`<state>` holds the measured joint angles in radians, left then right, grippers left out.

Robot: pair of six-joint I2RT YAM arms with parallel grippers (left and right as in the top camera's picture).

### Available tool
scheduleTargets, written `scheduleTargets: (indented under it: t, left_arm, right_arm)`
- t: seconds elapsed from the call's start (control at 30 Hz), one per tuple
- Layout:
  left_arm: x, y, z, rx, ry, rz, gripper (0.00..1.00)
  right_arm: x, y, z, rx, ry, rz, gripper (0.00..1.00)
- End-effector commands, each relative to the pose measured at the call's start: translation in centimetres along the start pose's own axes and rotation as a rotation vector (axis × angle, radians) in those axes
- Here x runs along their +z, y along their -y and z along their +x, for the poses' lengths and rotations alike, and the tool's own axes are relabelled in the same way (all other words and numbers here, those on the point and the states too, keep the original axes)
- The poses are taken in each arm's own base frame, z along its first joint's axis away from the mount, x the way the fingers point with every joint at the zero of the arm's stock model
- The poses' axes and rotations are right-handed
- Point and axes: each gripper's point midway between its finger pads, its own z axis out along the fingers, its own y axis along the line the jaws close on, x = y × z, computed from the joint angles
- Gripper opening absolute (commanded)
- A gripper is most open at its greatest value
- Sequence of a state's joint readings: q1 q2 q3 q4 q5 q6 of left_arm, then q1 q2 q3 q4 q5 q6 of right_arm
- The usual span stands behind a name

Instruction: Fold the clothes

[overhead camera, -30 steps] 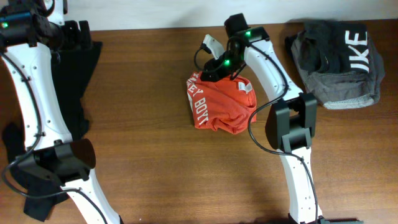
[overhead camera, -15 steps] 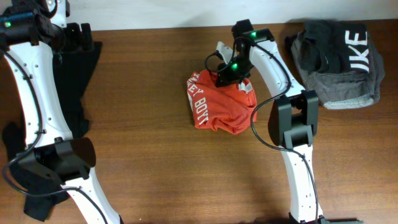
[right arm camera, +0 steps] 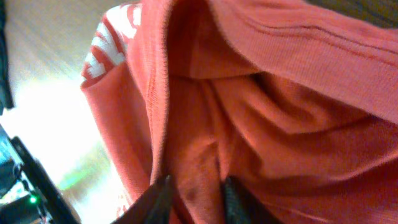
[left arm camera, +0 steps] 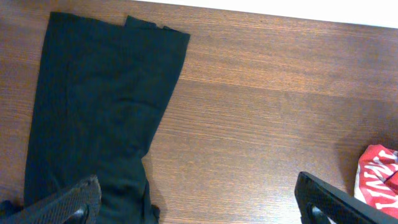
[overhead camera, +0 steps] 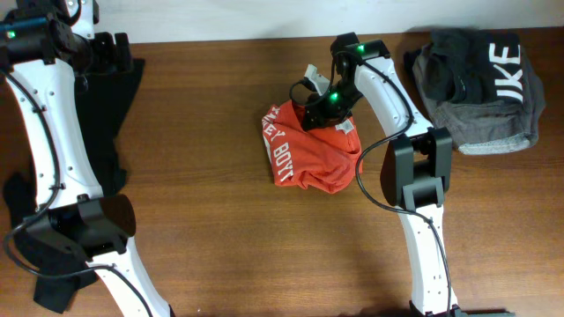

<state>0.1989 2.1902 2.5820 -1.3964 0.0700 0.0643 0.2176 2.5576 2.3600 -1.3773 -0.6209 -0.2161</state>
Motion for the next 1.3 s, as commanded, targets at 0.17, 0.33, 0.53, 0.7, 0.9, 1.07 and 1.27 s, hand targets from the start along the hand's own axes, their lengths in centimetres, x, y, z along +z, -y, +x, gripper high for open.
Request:
scheduleTargets:
  t: [0.17,0.33,0.53,0.7,0.9,1.07,1.27]
  left_arm:
    - [0.2,-0.5,0.2,0.013,-0.011,-0.010,0.99]
    - [0.2,-0.5,0.2,0.013,-0.010,-0.010,0.99]
    - [0.2,-0.5,0.2,0.013,-0.011,-0.010,0.99]
    - [0.2,-0.5,0.2,0.013,-0.010,-0.010,0.99]
    - [0.2,-0.5,0.2,0.013,-0.011,-0.010,0.99]
    - [0.2,-0.5,0.2,0.013,-0.011,-0.010,0.99]
    - [0.2,-0.5,0.2,0.013,-0.010,-0.010,0.99]
  right_arm:
    - [0.0,-1.6,-0.4,-0.026,0.014,-0.064,0.40]
    - [0.1,-1.4,-1.2,-0.053,0.045,-0.055,0.41]
    - [0.0,-0.9,-3.2,-0.108,0.119,-0.024,0.41]
    - [-0.1,-0.3,-3.7,-0.123,0.137,0.007,0.41]
    - [-0.4,-0.3,-4.9,-0.154,0.180,0.017,0.41]
    - [-0.7,-0.5,-5.2,-0.166,0.195,0.019,0.41]
    - [-0.9,-1.1,-4.8,-0.238,0.185,0.000,0.41]
